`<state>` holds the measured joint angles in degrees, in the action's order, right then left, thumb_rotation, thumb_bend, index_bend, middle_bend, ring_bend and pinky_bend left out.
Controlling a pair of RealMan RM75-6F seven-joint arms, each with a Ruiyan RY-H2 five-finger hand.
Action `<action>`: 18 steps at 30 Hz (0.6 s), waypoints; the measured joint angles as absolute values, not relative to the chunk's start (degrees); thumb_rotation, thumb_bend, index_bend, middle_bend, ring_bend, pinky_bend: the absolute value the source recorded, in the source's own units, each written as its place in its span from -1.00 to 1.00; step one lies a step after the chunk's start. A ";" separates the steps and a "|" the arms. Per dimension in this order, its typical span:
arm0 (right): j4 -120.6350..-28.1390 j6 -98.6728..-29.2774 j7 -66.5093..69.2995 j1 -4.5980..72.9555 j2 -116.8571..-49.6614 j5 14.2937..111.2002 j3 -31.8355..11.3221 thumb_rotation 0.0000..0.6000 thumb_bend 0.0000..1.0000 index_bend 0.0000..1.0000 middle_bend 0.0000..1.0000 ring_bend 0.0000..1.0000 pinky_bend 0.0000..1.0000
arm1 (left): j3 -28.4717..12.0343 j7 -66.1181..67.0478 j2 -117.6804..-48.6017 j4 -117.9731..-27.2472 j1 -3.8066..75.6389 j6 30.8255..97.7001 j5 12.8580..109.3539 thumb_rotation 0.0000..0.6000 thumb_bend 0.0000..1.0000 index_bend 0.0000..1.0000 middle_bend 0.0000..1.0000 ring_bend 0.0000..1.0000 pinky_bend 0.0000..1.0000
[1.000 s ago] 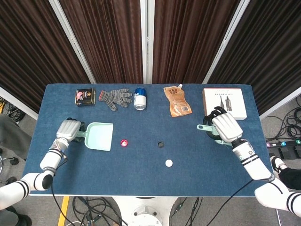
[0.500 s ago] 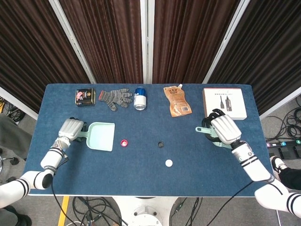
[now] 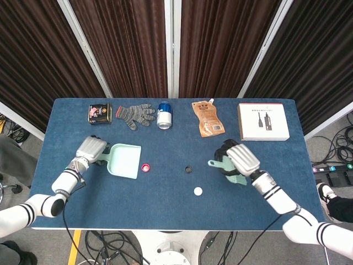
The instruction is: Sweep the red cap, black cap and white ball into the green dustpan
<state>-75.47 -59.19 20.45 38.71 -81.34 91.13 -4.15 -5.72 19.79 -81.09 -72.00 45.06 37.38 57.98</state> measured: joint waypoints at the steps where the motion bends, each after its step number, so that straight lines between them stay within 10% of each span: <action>1: -74.83 -59.04 21.45 39.25 -82.95 91.76 -3.93 1.00 -0.05 0.44 0.29 -0.35 -0.67 | -5.66 20.07 -80.99 -72.25 45.28 37.36 57.89 1.00 -0.24 0.10 0.02 -0.32 -0.51; 18: -75.62 -59.47 18.85 40.96 -93.87 89.18 -5.49 1.00 -0.05 0.47 0.29 -0.34 -0.76 | -3.98 20.84 -80.00 -75.71 47.73 37.24 59.03 1.00 -0.24 0.10 0.02 -0.32 -0.50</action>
